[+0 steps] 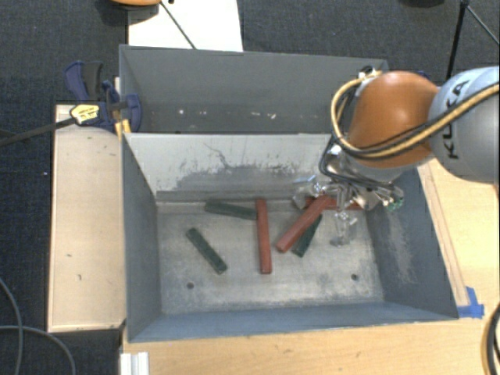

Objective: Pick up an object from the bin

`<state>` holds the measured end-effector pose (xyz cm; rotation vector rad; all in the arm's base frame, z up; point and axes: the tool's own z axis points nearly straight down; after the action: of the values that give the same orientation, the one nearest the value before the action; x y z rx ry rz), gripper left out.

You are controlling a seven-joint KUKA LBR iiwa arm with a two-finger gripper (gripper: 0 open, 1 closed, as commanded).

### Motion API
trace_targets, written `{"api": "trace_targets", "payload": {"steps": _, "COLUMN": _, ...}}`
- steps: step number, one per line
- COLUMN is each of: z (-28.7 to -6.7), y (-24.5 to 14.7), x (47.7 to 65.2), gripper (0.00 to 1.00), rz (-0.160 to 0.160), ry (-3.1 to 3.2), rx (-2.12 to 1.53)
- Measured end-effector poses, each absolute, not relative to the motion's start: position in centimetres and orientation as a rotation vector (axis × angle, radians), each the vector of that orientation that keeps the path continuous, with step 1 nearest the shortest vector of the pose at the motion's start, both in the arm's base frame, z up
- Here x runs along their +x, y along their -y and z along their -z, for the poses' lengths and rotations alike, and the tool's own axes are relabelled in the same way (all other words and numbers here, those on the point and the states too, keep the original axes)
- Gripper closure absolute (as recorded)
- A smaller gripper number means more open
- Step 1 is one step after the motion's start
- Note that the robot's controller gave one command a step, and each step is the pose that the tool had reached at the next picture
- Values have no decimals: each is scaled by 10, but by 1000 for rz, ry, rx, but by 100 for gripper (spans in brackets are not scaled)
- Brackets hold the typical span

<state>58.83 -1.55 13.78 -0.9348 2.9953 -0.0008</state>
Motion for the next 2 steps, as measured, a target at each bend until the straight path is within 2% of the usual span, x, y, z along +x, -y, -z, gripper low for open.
{"api": "trace_targets", "payload": {"steps": 1, "z": -80, "y": 14, "x": 592, "gripper": 0, "rz": 3, "ry": -2836, "rx": -1339}}
{"api": "trace_targets", "payload": {"steps": 2, "z": -61, "y": 12, "x": 592, "gripper": 100, "rz": 7, "ry": -2791, "rx": -1433}}
